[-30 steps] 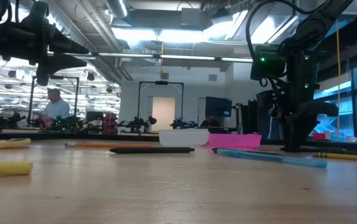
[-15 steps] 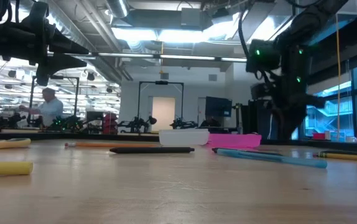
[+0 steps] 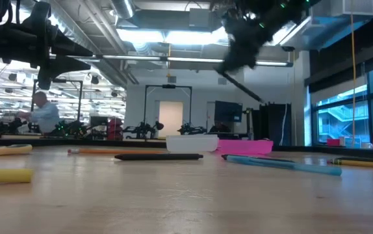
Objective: Pick & place school supplies into a supply box
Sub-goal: Put the black pen into the transparent supply box
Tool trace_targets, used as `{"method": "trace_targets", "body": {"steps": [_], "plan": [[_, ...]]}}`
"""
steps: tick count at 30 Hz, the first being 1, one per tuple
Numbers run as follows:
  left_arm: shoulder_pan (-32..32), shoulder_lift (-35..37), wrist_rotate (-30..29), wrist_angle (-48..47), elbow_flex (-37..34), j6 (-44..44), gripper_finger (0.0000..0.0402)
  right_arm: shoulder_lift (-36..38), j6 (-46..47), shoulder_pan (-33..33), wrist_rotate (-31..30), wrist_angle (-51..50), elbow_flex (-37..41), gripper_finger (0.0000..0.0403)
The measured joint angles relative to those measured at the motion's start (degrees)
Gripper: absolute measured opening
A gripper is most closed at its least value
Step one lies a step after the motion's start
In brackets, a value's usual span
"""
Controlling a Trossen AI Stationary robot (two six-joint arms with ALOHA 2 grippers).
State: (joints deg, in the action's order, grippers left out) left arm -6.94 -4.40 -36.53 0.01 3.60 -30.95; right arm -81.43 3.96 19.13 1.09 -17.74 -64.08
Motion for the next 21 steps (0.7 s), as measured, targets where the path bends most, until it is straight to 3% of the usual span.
{"method": "trace_targets", "body": {"steps": [7, 21], "plan": [[-0.02, 0.00, 0.04, 0.00, 0.00, -1.39, 0.0171, -1.15, 10.12, 5.34, 0.24, 23.34, -0.39, 0.0066], [0.00, 0.00, 0.04, 0.00, 0.00, -1.42, 0.0171, -19.08, 27.41, 10.26, 0.65, 30.08, -0.26, 0.0067]]}}
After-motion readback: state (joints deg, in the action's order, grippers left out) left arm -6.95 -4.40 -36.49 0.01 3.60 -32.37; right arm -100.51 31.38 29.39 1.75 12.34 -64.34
